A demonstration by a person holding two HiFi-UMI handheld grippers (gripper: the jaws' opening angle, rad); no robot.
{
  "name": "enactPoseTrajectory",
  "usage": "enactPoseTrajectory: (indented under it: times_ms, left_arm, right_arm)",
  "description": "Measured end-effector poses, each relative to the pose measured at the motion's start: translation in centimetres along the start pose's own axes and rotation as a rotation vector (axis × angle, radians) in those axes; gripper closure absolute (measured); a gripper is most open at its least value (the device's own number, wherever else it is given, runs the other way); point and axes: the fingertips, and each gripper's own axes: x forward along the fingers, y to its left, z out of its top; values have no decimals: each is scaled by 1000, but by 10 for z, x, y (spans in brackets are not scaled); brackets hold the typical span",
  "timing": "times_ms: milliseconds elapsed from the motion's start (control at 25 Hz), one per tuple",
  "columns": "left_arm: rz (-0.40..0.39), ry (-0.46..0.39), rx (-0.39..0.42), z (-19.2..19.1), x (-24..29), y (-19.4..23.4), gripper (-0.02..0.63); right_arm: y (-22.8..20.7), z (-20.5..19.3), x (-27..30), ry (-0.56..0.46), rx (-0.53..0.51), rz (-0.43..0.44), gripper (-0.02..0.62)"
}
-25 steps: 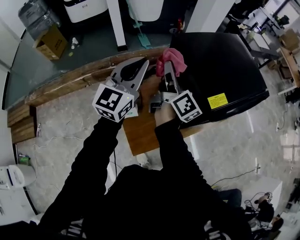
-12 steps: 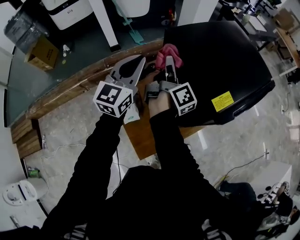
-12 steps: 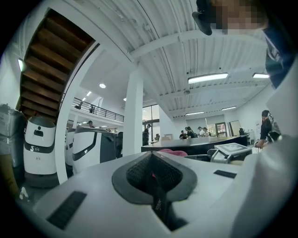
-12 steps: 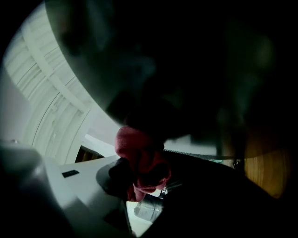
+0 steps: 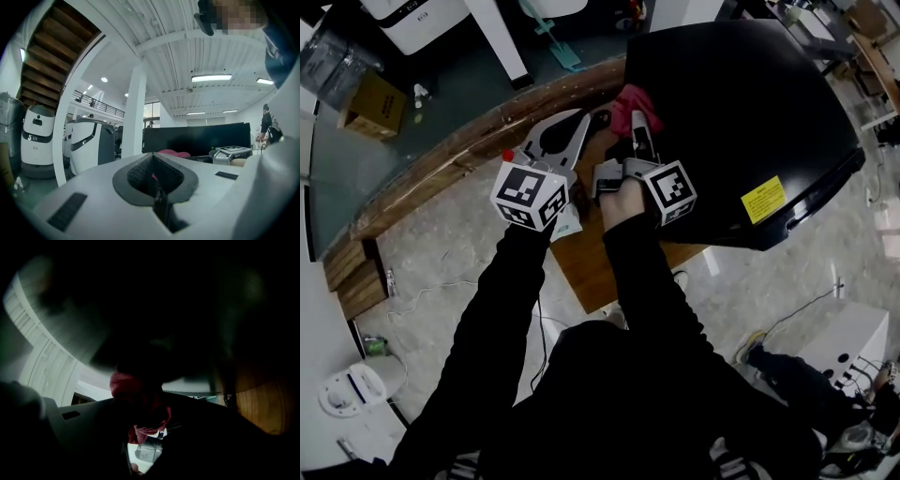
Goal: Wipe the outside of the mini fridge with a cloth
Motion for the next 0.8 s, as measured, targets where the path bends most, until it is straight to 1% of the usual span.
enactPoseTrajectory:
  times_ms: [120, 400, 800]
  left_arm:
    - [-5, 38, -12, -37, 2, 1, 600]
    - [-30, 116, -67, -106, -3, -4, 600]
    - [-49, 244, -83, -171, -4, -13, 600]
  right_arm:
    - [-24, -4, -2, 3, -15, -22, 445]
    - [-103, -16, -21, 5, 8, -147, 446]
    - [-184, -26, -33, 12, 10, -235, 446]
